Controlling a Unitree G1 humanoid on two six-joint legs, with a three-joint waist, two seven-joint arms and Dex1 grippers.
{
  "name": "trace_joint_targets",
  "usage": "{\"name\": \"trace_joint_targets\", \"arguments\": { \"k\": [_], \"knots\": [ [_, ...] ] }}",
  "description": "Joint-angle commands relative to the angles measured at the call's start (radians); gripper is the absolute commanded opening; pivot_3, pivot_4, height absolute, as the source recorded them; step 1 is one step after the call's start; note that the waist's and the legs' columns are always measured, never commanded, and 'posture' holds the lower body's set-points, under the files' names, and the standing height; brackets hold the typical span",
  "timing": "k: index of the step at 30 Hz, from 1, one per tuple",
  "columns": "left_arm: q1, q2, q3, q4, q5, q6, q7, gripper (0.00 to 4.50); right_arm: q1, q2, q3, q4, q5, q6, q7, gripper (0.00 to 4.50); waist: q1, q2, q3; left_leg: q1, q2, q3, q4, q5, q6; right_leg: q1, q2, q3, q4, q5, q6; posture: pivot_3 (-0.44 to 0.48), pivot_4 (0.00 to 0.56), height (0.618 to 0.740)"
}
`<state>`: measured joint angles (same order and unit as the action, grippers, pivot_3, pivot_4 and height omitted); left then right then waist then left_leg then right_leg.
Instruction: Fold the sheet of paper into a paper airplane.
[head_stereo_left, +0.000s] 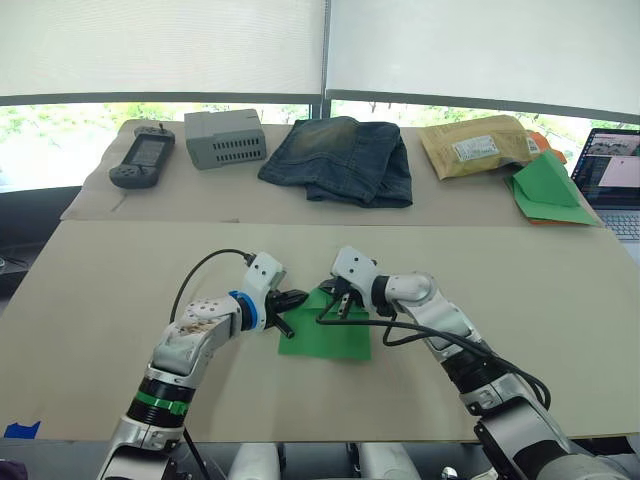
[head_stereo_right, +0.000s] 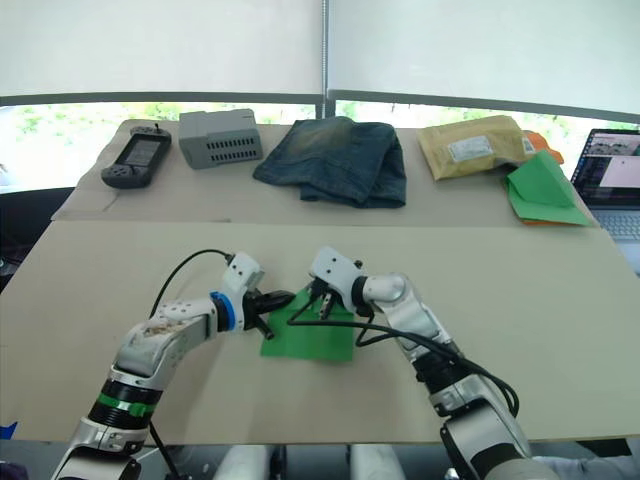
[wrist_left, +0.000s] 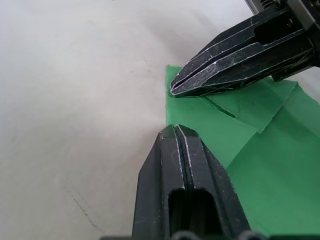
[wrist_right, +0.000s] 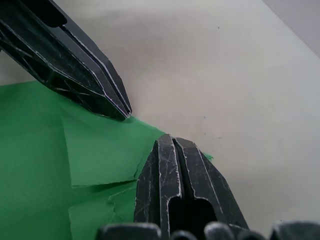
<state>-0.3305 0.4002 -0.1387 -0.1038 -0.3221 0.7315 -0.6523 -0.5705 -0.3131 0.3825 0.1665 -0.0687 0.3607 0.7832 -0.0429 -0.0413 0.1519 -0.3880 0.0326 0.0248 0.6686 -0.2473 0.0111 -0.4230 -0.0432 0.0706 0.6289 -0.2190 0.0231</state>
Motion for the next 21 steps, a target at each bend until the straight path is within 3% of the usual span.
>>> {"name": "trace_joint_targets", "arguments": {
  "k": [1, 11, 21],
  "knots": [
    [0.031, 0.022, -0.011, -0.009, 0.01, 0.019, 0.0, 0.01, 0.026, -0.01, 0.021, 0.007, -0.016, 0.021, 0.01, 0.0, 0.0, 0.0, 0.0, 0.0, 0.0, 0.0, 0.0, 0.0, 0.0, 0.0, 0.0, 0.0, 0.0, 0.0, 0.0, 0.0, 0.15, 0.74],
    [0.211, 0.12, 0.059, -0.189, -0.057, 0.066, -0.022, 0.01, 0.047, -0.019, 0.022, -0.015, -0.013, 0.023, 0.018, 0.0, -0.002, 0.0, -0.001, 0.004, 0.001, 0.0, -0.004, 0.0, 0.0, 0.001, 0.0, 0.0, 0.001, -0.002, -0.003, 0.0, 0.15, 0.74],
    [0.084, 0.013, 0.101, -0.172, -0.118, -0.006, -0.02, 0.01, 0.052, -0.024, 0.018, -0.024, -0.01, 0.034, 0.022, 0.0, 0.0, 0.0, -0.001, 0.003, 0.001, 0.0, -0.004, 0.0, 0.0, 0.001, 0.0, 0.0, 0.0, -0.002, -0.002, 0.0, 0.15, 0.74]
  ]
}}
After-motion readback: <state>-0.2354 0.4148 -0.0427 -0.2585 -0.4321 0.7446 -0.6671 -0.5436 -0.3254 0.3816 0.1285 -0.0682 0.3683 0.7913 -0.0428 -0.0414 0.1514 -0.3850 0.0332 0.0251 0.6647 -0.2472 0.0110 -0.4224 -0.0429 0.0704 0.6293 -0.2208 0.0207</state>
